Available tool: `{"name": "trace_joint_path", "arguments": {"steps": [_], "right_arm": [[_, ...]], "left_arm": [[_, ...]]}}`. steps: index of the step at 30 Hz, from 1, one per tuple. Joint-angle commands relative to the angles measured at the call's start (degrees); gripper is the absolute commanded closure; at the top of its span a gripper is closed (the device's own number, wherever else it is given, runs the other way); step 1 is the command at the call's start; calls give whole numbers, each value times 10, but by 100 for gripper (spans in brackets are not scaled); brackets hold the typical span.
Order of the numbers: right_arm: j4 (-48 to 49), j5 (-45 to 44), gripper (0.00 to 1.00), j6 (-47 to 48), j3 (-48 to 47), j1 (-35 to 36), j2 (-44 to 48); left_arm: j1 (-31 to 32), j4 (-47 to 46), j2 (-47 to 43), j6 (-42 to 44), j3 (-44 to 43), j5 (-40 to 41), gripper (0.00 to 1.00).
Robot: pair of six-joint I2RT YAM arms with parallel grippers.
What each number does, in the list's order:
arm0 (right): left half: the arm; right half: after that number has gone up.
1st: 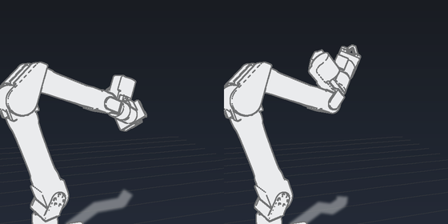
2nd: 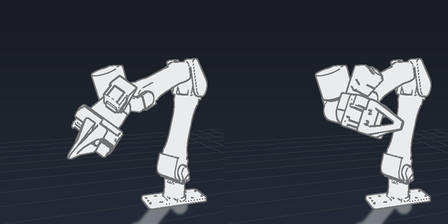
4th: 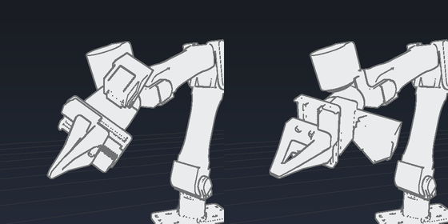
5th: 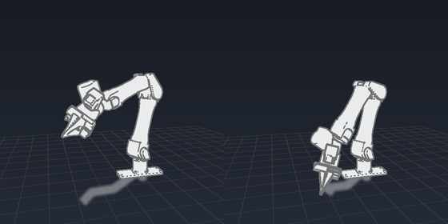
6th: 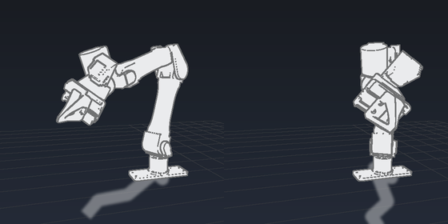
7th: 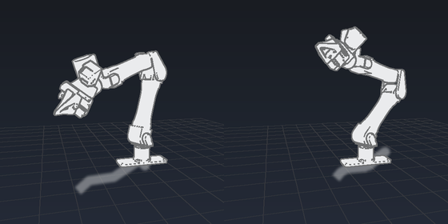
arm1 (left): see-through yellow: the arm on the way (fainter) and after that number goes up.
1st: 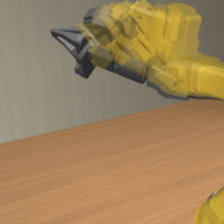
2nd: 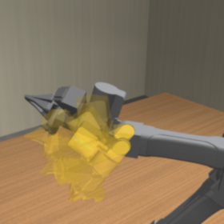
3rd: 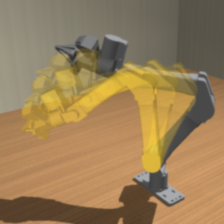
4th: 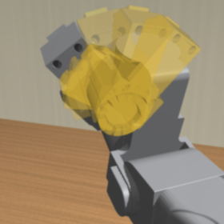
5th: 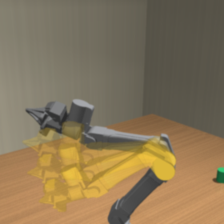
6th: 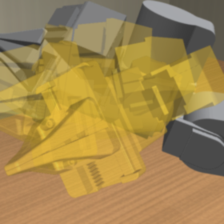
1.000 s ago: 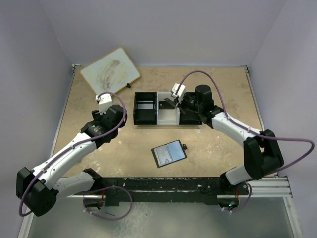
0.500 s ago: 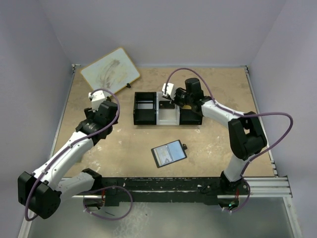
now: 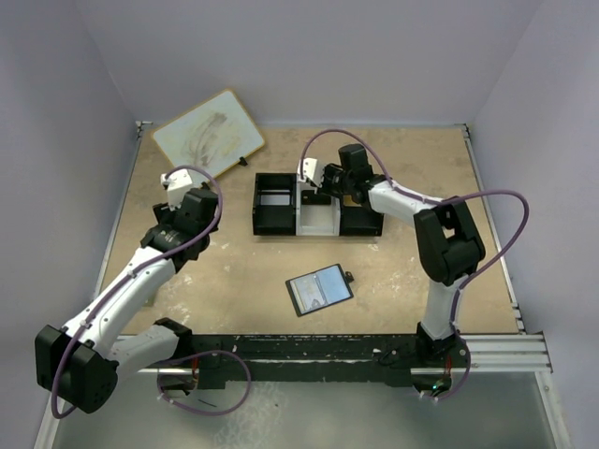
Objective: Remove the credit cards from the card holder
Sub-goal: Place the credit card in the storage box.
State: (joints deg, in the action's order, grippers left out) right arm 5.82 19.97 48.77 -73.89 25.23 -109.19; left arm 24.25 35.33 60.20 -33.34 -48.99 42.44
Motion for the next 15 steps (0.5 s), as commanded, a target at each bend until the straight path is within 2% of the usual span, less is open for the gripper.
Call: {"name": "trace_joint_path", "arguments": {"steps": [1,15], "right_arm": [[-8,-25,100,45,-23,5,1],[69,-111,99,91,2,43,-39]], "left_arm": [[-3,-10,-20,4,-5,31,30],[-3,-7,-32,3,-4,36,30]]}}
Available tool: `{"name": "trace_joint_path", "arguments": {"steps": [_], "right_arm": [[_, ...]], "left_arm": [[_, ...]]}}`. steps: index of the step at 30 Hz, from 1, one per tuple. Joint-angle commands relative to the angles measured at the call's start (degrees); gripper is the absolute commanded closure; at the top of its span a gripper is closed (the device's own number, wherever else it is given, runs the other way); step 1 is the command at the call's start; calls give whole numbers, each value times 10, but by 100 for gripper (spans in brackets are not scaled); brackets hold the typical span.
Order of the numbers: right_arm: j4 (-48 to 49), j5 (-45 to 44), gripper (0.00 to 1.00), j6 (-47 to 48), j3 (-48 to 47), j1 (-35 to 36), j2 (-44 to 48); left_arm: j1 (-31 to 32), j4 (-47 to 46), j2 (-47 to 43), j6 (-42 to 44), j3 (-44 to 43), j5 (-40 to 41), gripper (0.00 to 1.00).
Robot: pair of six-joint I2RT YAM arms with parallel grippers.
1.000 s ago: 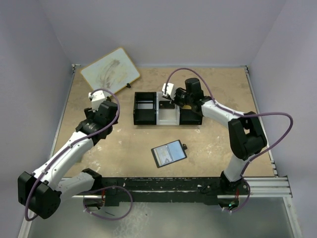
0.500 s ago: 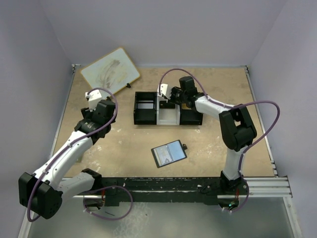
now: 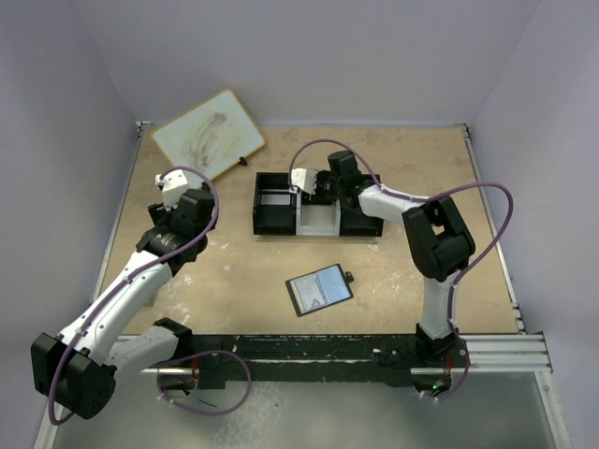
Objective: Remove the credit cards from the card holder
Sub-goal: Place the credit card in the storage box.
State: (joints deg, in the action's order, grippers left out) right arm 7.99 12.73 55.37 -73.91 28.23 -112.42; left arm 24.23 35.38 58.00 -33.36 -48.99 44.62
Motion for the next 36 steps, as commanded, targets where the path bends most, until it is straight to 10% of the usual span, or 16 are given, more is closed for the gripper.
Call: {"name": "trace_joint_path", "arguments": {"steps": [1,36], "right_arm": [[60,-40,99,25,8,13,-8],[-12,33,56,-68,8,16,18]], "left_arm": [[-3,-8,-9,3,-5,14,30],[-3,-8,-15,7,-3,0,30]]}}
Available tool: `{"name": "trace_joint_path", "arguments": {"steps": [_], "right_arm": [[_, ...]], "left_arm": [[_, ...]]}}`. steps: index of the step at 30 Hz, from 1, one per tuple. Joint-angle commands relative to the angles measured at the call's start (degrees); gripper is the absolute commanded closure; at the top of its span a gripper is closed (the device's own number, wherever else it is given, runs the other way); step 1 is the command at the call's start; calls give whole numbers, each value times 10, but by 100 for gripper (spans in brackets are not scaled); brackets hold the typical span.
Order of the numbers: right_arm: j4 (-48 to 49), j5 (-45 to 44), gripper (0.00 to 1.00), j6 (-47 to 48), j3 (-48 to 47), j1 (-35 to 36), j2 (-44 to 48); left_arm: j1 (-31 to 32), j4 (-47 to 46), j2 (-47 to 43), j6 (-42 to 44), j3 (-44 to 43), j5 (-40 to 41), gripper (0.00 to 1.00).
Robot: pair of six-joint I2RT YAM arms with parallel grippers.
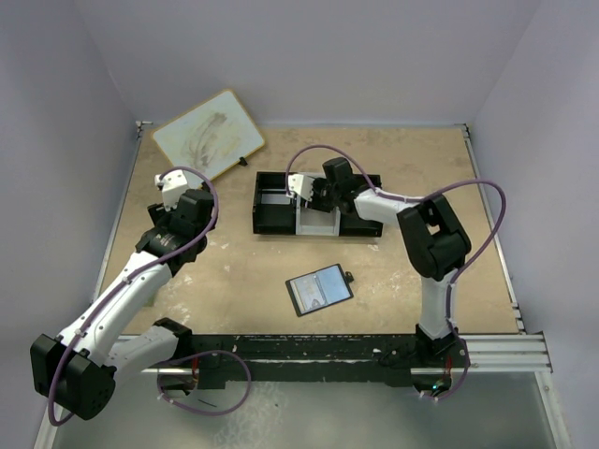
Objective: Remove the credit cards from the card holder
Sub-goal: Place the credit card in the storage box, then remove the credit card from the card holder.
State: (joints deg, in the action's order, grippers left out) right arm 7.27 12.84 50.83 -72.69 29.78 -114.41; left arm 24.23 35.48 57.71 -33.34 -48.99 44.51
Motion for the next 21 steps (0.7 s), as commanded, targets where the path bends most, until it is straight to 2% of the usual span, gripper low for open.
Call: {"name": "trace_joint_path", "arguments": {"steps": [1,6,9,14,16,18,19,20,21], "right_arm": [[-2,32,56,-27,-2,1,38],[6,26,57,-56,-5,1,42],[44,57,64,-129,14,-4,69],[155,64,66,-267,92,-6,181],[196,36,66,-346,119,-6,231],[199,-14,48,-441,135,-6,272],[175,-65,33,-506,135,-7,287],[123,-89,5,-571,124,-10,296],[93,-23,1,-604,117,-22,297]], "left_arm": [[-3,-9,-13,6,-3,1,30],[-3,-9,-13,6,-3,-1,30],[-3,-9,-14,6,-3,-1,30],[-2,-10,-15,7,-3,-3,30],[-3,-11,-15,7,-3,-5,30],[-3,-11,-18,6,-3,-5,30],[-3,-11,-18,6,-2,-5,30],[-3,-11,-20,6,-3,-3,29],[-3,-10,-22,6,-2,-2,30]]}}
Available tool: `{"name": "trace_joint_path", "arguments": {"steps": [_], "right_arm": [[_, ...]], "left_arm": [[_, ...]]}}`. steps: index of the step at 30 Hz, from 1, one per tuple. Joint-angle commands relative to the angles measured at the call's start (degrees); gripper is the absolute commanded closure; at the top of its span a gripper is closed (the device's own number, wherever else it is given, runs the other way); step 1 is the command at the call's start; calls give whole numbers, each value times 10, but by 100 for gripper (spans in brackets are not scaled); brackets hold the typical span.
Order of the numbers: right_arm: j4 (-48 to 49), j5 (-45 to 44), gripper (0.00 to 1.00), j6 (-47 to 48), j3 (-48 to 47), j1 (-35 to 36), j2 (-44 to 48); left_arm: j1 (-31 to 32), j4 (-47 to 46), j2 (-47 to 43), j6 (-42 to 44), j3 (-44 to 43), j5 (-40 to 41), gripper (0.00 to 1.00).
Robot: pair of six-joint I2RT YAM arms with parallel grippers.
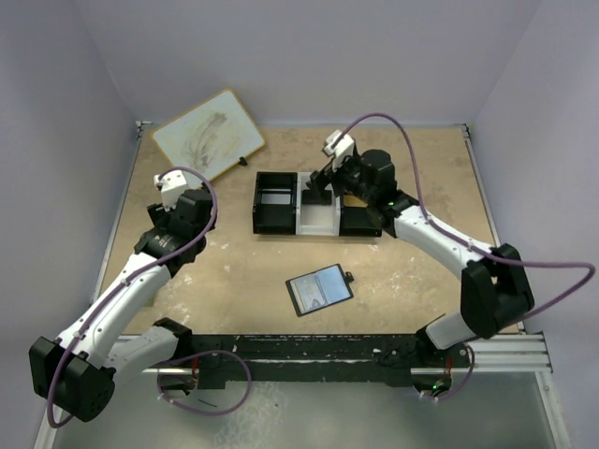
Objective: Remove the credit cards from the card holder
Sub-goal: Remove the credit card from the card holder.
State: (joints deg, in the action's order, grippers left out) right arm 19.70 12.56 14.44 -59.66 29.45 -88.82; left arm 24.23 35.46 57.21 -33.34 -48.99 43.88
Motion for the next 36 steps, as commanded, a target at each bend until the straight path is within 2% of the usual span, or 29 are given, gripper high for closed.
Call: {"name": "trace_joint_path", "arguments": {"steps": [1,2,5,7,10,12,15,17,23,36], "right_arm": [[-46,77,0,-247,-16,-38,36],[-68,141,0,-251,-22,-43,26],[-137,143,0,-307,-35,-42,2],[-114,144,0,-360,8,-37,22],[-126,40,0,-389,60,22,72],[-160,-67,0,-390,74,86,99],[-204,-227,0,-453,118,160,148],[-205,-270,4,-485,160,202,187],[-207,-281,21,-536,214,269,206],[-219,-277,30,-536,167,297,82]], "left_arm": [[-3,-10,-18,6,-2,4,30],[-3,-10,-20,5,-1,5,30],[-2,-5,-25,0,-2,10,30],[-2,2,-29,-5,-3,15,29],[-3,9,-38,-11,-3,23,30],[-3,14,-46,-14,-4,32,30],[-3,19,-56,-16,-7,39,30],[-3,22,-62,-17,-5,42,30],[-2,25,-66,-15,-8,37,30],[-3,30,-50,-14,-11,32,30]]}}
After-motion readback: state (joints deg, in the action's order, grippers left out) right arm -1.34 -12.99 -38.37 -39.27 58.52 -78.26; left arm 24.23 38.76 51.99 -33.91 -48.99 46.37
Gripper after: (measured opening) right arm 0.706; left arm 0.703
